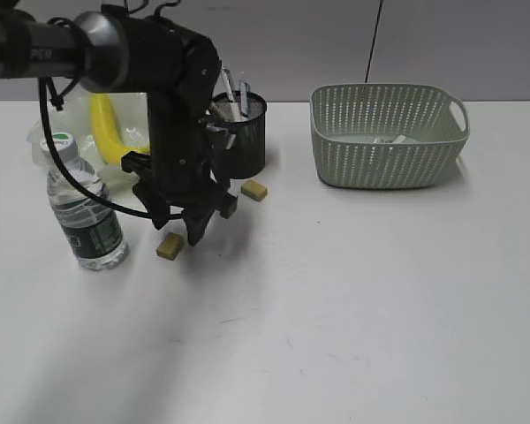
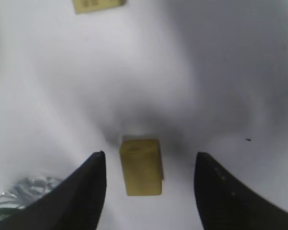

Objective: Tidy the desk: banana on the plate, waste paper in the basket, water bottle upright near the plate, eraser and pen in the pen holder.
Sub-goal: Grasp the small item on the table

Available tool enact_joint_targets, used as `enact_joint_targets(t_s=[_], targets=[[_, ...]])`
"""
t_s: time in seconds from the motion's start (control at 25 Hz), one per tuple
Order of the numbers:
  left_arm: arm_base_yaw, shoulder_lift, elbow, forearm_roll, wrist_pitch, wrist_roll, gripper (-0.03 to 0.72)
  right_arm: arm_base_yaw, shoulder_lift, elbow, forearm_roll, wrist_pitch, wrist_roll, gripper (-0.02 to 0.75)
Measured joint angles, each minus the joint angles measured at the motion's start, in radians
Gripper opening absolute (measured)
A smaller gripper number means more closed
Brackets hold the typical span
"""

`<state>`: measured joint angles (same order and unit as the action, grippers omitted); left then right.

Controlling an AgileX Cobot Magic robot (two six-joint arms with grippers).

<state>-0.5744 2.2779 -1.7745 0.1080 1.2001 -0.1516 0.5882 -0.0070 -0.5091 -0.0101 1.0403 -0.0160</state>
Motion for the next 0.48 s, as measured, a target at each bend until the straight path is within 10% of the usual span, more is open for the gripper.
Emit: enact_joint_targets(t_s=[0.48], targets=[[0.000, 0.021, 0.000, 0.011, 0.011, 0.000, 0.438, 0.000, 0.000, 0.000, 0.000, 0.000, 0.000, 0.418]])
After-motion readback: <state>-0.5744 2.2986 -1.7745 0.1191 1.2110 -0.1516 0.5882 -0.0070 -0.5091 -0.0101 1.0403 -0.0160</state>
